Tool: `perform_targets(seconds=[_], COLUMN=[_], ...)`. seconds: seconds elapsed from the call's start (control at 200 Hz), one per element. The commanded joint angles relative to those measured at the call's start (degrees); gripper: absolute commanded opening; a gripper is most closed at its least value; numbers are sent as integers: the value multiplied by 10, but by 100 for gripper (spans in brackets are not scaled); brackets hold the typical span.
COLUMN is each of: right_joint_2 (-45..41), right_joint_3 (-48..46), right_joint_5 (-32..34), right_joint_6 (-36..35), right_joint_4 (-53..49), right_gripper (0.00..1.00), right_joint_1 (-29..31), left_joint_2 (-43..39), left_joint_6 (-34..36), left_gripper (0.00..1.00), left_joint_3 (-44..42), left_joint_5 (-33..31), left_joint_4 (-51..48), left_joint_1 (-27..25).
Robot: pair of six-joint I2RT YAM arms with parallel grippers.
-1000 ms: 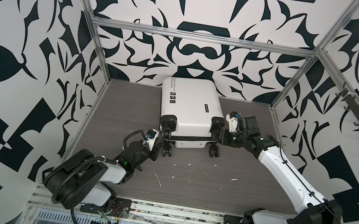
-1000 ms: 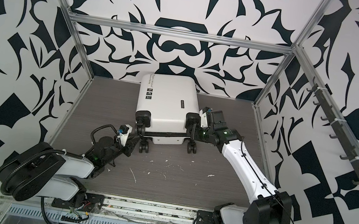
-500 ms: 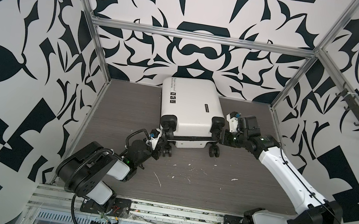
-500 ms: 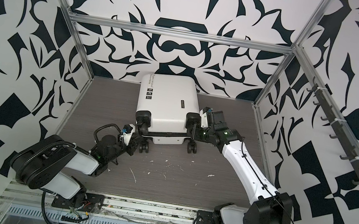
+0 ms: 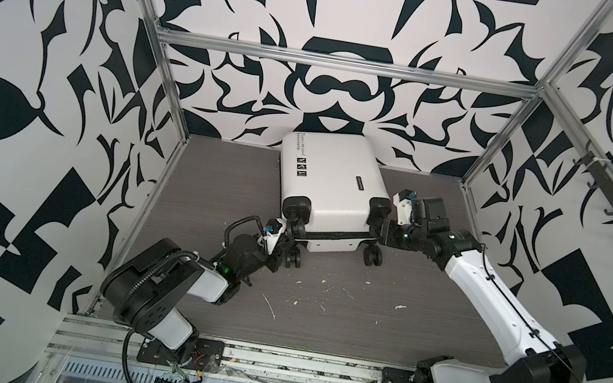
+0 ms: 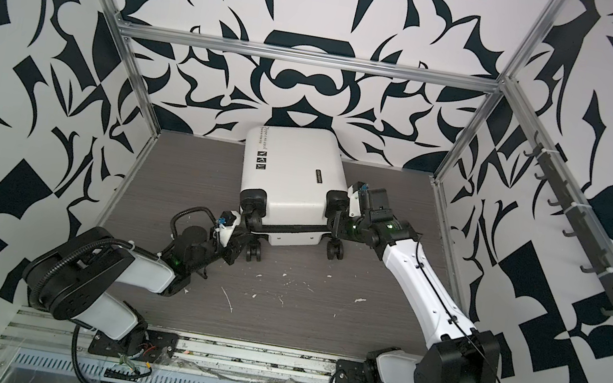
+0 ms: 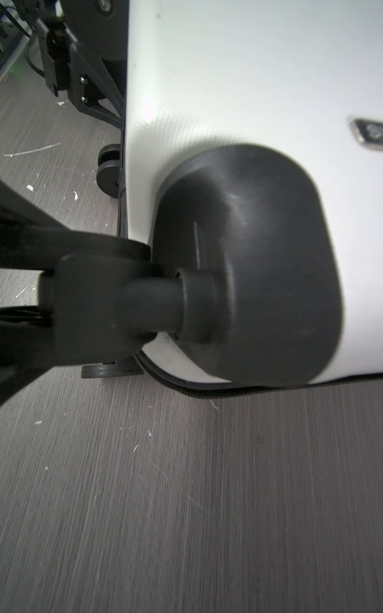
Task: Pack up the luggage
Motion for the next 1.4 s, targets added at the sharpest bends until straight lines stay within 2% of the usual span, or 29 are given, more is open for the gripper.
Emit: perform_targets(seconds=[0.0, 0.115, 0.24, 0.37, 0.51, 0.61, 0.7, 0.795, 0.92, 1.035, 1.155, 1.395], right_joint_2=[-7, -5, -7, -9, -9, -9, -9, -10, -13, -14, -15, -17], right_joint_3=[30, 30, 26, 24, 26, 29, 31, 30, 29, 28, 28, 27], right_joint_5=[-19, -23, -25, -26, -26, -26, -26, -27, -26, -27, -28, -30], right_joint_6=[-25, -29, -28, -27, -24, -21, -20, -18, -18, -19, -19, -18], right_joint_4=[-8, -12, -14, -12, -13, -14, -13, -12, -13, -15, -15, -17], right_gripper=[51, 55, 59, 59, 59, 59, 59, 59, 59, 59, 59, 58], right_joint_1=[-4, -16, -20, -20, -20, -20, -20, -20, -20, -20, -20, -20], left_joint_2=[3, 11, 5, -27, -53, -56, -45, -35, -7, 42, 65, 64], left_joint_6=[10, 3, 5, 16, -23, -3, 0, 32, 9, 7, 3, 20], left_gripper=[36, 36, 38, 41, 46, 53, 51, 51, 55, 51, 38, 29], left_joint_3=[48, 48, 9, -14, -12, -17, -25, -38, -37, -47, -35, -23], left_joint_5=[27, 14, -8, -12, -89, -79, -76, -15, -63, -71, -74, -59], left_joint_4=[85, 92, 129, 107, 67, 77, 104, 120, 121, 190, 190, 189], left_joint_1=[-27, -35, -35, -35, -35, -35, -35, -35, -35, -35, -34, -27])
